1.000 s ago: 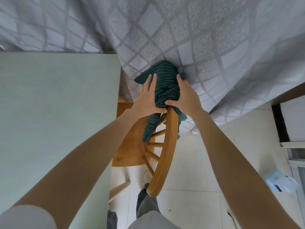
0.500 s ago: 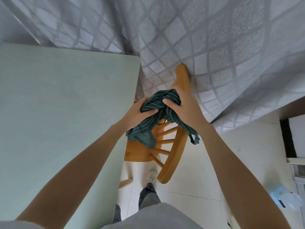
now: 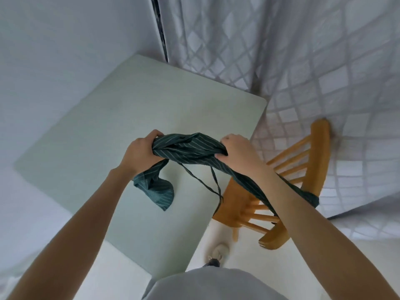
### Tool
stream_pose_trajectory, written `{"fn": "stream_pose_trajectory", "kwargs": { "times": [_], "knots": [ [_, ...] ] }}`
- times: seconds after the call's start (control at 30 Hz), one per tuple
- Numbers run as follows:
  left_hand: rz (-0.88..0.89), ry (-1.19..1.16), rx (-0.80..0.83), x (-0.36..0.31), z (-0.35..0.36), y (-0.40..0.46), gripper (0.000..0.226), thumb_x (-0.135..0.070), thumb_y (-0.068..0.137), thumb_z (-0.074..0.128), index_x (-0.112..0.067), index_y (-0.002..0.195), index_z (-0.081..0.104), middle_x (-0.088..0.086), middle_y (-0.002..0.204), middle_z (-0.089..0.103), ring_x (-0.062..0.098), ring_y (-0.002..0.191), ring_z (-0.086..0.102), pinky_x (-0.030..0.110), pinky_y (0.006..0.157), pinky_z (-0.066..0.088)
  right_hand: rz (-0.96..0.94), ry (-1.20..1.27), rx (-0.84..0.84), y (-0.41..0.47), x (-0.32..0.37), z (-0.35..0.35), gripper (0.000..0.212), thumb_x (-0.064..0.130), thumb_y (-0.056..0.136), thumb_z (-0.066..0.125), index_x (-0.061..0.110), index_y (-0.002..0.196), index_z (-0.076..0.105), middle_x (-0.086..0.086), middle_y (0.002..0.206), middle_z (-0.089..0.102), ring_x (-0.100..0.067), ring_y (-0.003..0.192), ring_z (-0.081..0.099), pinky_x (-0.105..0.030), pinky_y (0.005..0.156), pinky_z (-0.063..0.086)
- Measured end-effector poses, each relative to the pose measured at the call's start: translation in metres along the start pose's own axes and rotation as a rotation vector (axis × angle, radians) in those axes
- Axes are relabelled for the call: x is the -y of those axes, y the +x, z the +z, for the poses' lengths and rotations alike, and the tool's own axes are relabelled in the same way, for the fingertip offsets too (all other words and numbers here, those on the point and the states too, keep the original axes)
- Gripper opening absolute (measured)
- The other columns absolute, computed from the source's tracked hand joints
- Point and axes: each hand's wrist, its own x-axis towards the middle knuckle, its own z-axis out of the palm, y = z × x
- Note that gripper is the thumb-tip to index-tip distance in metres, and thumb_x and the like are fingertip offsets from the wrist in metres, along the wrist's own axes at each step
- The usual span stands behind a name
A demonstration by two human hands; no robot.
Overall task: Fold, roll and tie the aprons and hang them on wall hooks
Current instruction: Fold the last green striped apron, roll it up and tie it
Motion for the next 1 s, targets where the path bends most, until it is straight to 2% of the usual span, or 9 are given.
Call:
{"fn": "stream_pose_trajectory", "kwargs": {
  "times": [0.07, 0.2, 0.33, 0.47, 0.6, 0.73, 0.83, 0.9, 1.0],
  "knots": [
    [-0.036, 0.091, -0.058, 0.026, -0.018, -0.013, 0.063, -0.061, 0.064, 0.055, -0.02, 0.111, 0.051, -0.01, 0.084, 0.064, 0.02, 0.071, 0.06, 0.029, 0.066, 0.042, -0.01, 0.133, -0.028, 0.016, 0.022, 0.013, 0.027, 0.037, 0.095, 0.047, 0.013, 0.104, 0.053, -0.006, 0.097, 0.061, -0.028, 0.09, 0.056, -0.038, 0.074, 0.042],
    [-0.061, 0.302, -0.175, 0.068, -0.048, -0.02, 0.058, -0.044, 0.073, 0.073, -0.018, 0.119, 0.05, 0.0, 0.099, 0.067, 0.027, 0.084, 0.063, 0.034, 0.07, 0.046, 0.008, 0.426, -0.032, 0.05, 0.072, 0.029, 0.023, 0.035, 0.101, 0.035, 0.014, 0.11, 0.04, -0.001, 0.079, 0.058, -0.025, 0.068, 0.057, -0.033, 0.058, 0.04],
    [0.015, 0.349, -0.241, 0.124, -0.082, -0.015, 0.062, -0.045, 0.07, 0.076, -0.011, 0.117, 0.054, 0.011, 0.095, 0.066, 0.032, 0.082, 0.061, 0.04, 0.076, 0.047, -0.033, 0.544, -0.122, 0.091, 0.13, 0.039, 0.025, 0.027, 0.099, 0.042, 0.014, 0.12, 0.042, -0.002, 0.096, 0.063, -0.023, 0.081, 0.061, -0.032, 0.068, 0.044],
    [-0.012, 0.412, -0.05, 0.179, -0.097, -0.01, 0.084, -0.066, 0.06, 0.072, -0.02, 0.126, 0.048, 0.004, 0.112, 0.062, 0.027, 0.103, 0.056, 0.041, 0.093, 0.038, 0.01, 0.449, -0.033, 0.122, 0.157, 0.06, 0.051, 0.033, 0.083, 0.067, 0.021, 0.127, 0.046, -0.005, 0.118, 0.055, -0.026, 0.109, 0.047, -0.039, 0.095, 0.039],
    [-0.058, 0.32, 0.309, 0.214, -0.079, -0.018, 0.111, -0.086, 0.046, 0.049, -0.035, 0.141, 0.025, -0.004, 0.134, 0.042, 0.018, 0.122, 0.034, 0.038, 0.102, 0.017, 0.075, 0.389, 0.179, 0.121, 0.157, 0.087, 0.07, 0.051, 0.072, 0.073, 0.03, 0.133, 0.046, -0.003, 0.119, 0.042, -0.021, 0.114, 0.031, -0.036, 0.103, 0.026],
    [-0.106, 0.035, 0.457, 0.226, -0.055, -0.027, 0.095, -0.087, 0.057, 0.043, -0.038, 0.138, 0.033, -0.007, 0.134, 0.044, 0.014, 0.123, 0.037, 0.036, 0.105, 0.022, 0.2, 0.531, 0.059, 0.109, 0.145, 0.105, 0.035, 0.046, 0.091, 0.052, 0.022, 0.112, 0.066, 0.002, 0.107, 0.046, -0.016, 0.107, 0.034, -0.033, 0.101, 0.029],
    [-0.07, -0.065, 0.484, 0.232, -0.039, -0.034, 0.053, -0.065, 0.079, 0.054, -0.029, 0.118, 0.054, -0.006, 0.128, 0.051, 0.012, 0.115, 0.048, 0.032, 0.1, 0.038, 0.211, 0.408, -0.012, 0.099, 0.128, 0.115, 0.018, 0.022, 0.092, 0.057, 0.015, 0.102, 0.07, 0.001, 0.102, 0.047, -0.019, 0.102, 0.043, -0.027, 0.091, 0.033],
    [0.008, 0.003, 0.486, 0.236, -0.028, -0.039, 0.023, -0.041, 0.086, 0.061, -0.026, 0.103, 0.061, -0.006, 0.128, 0.052, 0.012, 0.115, 0.049, 0.034, 0.101, 0.039, 0.212, 0.346, 0.042, 0.092, 0.118, 0.122, 0.025, 0.006, 0.088, 0.06, 0.018, 0.109, 0.066, 0.0, 0.108, 0.044, -0.014, 0.103, 0.043, -0.025, 0.092, 0.035],
    [-0.002, 0.009, 0.477, 0.235, -0.015, -0.043, 0.016, -0.034, 0.087, 0.061, -0.025, 0.1, 0.063, -0.007, 0.116, 0.057, 0.011, 0.107, 0.052, 0.034, 0.096, 0.043, 0.241, 0.275, 0.072, 0.086, 0.111, 0.13, 0.043, -0.002, 0.085, 0.058, 0.021, 0.122, 0.058, -0.004, 0.121, 0.044, -0.016, 0.107, 0.042, -0.024, 0.096, 0.035]
  ]
}}
